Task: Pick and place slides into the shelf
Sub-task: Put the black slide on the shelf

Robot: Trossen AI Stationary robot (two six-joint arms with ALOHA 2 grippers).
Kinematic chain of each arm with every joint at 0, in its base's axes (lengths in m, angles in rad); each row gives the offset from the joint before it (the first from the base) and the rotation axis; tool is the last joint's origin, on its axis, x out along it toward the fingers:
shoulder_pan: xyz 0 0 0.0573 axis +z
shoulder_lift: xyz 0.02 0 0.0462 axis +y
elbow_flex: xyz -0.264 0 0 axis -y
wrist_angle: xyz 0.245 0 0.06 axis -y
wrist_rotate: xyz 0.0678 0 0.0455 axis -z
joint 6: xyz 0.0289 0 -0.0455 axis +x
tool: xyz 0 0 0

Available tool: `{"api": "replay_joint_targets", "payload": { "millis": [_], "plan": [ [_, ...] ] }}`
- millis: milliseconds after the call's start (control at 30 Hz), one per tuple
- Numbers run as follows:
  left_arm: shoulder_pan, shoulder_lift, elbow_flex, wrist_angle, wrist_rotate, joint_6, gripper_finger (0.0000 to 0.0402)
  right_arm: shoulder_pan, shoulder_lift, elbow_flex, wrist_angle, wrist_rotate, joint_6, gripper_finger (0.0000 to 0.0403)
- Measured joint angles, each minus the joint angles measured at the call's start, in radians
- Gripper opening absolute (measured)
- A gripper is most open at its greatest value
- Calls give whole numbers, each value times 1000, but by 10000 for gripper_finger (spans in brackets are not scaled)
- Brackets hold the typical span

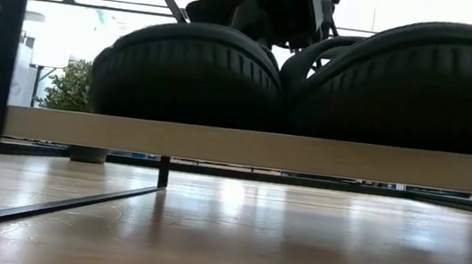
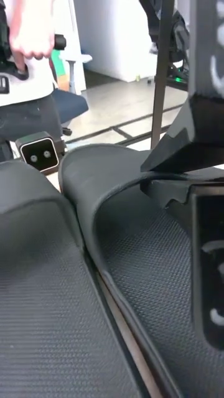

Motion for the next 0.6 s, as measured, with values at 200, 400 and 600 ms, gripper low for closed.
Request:
{"api": "replay_joint_targets", "payload": {
  "millis": [200, 400, 600],
  "plan": [
    [0, 16, 5, -3, -1, -1, 6, 0, -1, 0, 0, 0, 0, 137],
    [-1, 17, 18, -8, -24, -50, 56, 0, -4, 0, 0, 0, 0, 137],
    [-2, 13, 38, -9, -108, -60, 119, 0, -4, 0, 0, 0, 0, 137]
  ]
}}
